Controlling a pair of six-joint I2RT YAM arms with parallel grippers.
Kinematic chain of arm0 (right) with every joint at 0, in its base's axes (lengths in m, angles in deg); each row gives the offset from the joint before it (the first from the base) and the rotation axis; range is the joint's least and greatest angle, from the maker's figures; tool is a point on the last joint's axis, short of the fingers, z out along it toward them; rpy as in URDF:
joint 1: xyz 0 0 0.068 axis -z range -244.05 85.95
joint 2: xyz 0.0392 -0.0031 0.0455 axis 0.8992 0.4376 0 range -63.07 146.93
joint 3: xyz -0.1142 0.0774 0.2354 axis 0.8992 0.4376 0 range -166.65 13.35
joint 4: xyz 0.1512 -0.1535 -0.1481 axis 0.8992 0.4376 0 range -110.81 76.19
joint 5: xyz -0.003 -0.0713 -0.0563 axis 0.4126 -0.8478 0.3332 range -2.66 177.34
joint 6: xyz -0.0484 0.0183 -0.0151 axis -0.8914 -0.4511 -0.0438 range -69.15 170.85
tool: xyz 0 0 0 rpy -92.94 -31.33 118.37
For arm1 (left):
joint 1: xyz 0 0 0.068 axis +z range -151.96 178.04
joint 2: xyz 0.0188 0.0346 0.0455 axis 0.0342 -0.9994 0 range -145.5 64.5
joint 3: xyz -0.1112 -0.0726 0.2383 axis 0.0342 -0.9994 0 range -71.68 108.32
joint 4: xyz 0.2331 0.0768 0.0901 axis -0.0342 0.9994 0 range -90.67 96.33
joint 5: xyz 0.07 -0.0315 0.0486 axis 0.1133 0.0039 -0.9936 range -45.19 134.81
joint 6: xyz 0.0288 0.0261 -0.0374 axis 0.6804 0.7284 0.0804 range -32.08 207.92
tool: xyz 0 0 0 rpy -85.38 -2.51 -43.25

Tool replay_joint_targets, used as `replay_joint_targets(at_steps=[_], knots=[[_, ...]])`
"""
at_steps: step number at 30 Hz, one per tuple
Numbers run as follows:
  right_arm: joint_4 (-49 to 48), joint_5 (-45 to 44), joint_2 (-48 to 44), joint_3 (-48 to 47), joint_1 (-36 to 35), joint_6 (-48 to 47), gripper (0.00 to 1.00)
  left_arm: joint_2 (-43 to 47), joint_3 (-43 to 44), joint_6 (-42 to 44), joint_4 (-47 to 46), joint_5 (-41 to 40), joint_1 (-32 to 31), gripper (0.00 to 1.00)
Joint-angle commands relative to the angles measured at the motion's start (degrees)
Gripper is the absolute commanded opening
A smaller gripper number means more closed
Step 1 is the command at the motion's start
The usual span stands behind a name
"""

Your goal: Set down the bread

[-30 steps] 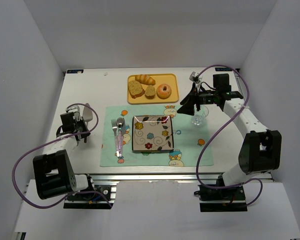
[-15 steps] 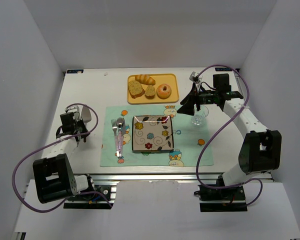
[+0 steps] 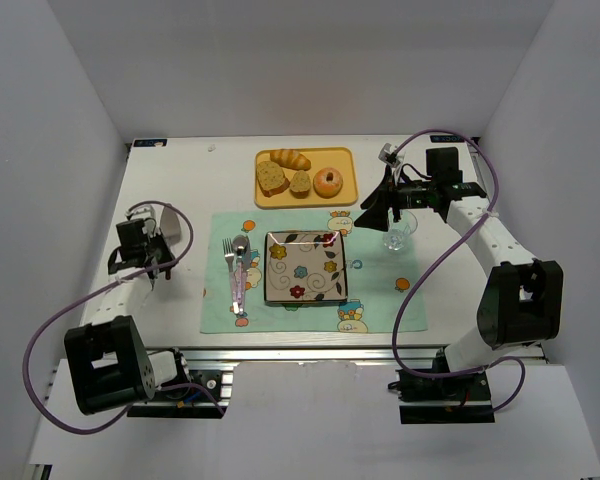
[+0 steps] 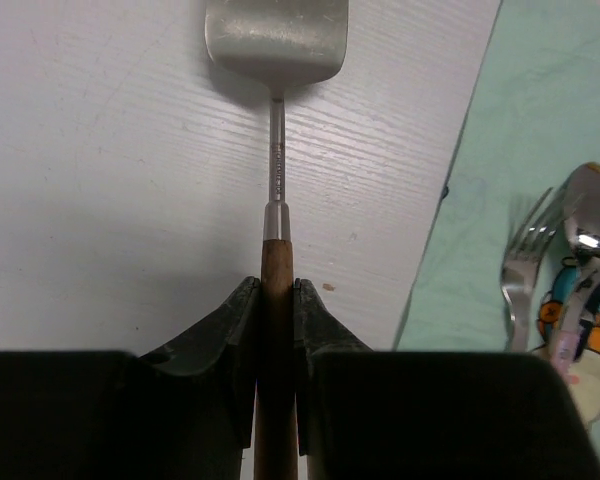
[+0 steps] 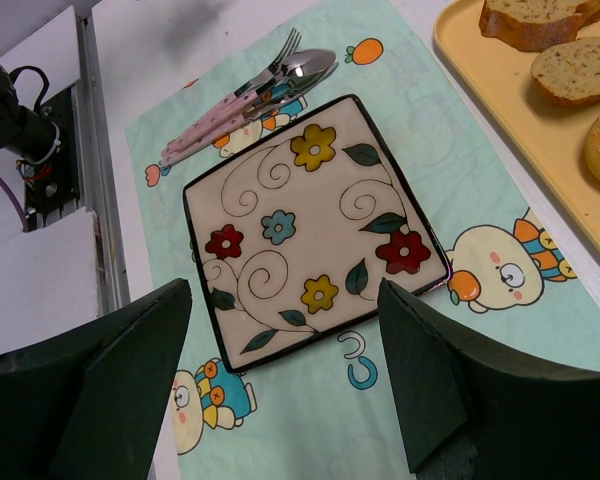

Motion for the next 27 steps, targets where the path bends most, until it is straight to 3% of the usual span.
replay_joint_targets(at_steps=[1, 4, 8, 12, 13, 21, 27], knots=[[-0.66, 0.53, -0.57, -1.06, 0.31, -0.32, 0.80, 2.17, 5.85, -2.24, 2.45, 3.91, -0.27, 0.13], [-0.75, 0.44, -0.57, -0.89, 0.31, -0.32, 0.80, 2.34, 10.59, -5.48, 5.79, 9.52, -1.06, 0.04], [-1.01, 0.62, -0.49, -0.89, 0.31, -0.06, 0.80, -0.46, 20.51, -8.49, 14.29, 14.64, -6.05, 0.00], [-1.10, 0.53, -0.14, -1.59, 0.49, 0.03, 0.81, -7.22, 33.43, -9.28, 24.06, 15.53, -16.66, 0.00], [-1.10, 0.27, -0.13, -2.37, 0.93, 0.12, 0.81, -13.15, 42.50, -10.15, 31.74, 15.01, -21.14, 0.00], [-4.26, -2.19, -0.49, -4.49, 5.67, 6.00, 0.83, -25.85, 55.59, -10.86, 42.79, 16.14, -30.23, 0.00], [-5.32, -2.55, -0.75, -4.67, 8.31, 6.62, 0.83, -32.27, 59.20, -12.71, 42.02, 19.65, -33.58, 0.00]])
